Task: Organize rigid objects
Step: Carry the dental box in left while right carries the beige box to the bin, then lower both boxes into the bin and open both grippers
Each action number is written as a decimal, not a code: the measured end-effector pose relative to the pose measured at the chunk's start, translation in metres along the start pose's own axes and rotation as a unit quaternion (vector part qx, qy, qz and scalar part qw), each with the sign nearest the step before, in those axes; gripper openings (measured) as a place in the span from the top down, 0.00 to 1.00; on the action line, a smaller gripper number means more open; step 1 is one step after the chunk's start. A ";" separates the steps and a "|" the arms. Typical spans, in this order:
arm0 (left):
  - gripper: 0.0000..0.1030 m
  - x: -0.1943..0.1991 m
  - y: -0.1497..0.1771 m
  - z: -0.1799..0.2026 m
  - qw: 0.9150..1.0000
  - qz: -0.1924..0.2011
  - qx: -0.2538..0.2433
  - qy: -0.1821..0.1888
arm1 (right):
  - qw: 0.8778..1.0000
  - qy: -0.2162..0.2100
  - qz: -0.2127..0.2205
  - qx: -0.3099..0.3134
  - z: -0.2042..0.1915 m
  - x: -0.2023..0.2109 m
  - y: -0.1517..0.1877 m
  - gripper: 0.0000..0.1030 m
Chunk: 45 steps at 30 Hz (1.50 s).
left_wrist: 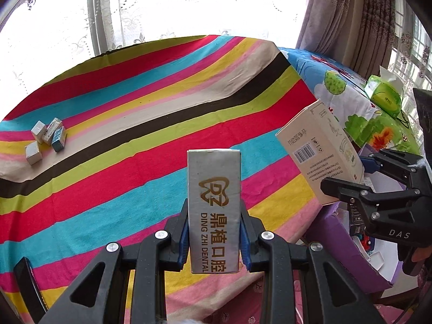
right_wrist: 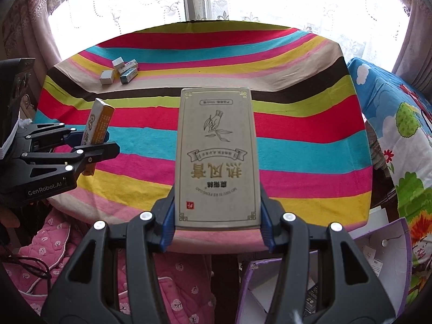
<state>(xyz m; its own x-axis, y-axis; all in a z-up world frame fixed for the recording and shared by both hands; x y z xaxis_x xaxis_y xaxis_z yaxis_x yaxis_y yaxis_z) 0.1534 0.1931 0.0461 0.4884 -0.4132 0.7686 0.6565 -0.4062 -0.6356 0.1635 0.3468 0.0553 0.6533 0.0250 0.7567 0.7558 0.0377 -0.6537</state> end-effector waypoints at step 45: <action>0.37 -0.035 0.033 0.279 0.933 -0.103 -0.222 0.265 | 0.949 0.233 -0.054 -0.208 0.230 0.092 0.140 0.25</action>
<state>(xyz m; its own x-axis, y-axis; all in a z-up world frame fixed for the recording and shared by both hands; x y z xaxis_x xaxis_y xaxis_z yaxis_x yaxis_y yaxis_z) 0.3187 0.4217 0.0182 -0.0523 -0.5862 0.8084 0.3452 -0.7702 -0.5362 0.3195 0.5842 0.0348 0.4464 -0.4038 0.7985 0.7089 -0.3849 -0.5910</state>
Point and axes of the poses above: each gripper's, at about its wrist camera, not at the fingertips, and x roughly against the way its jaws point, z to its right, y to its underside, the point moved 6 cm from there along -x, roughly the way its jaws point, and after that the axes turned 3 degrees about y, right-handed, at the moved point
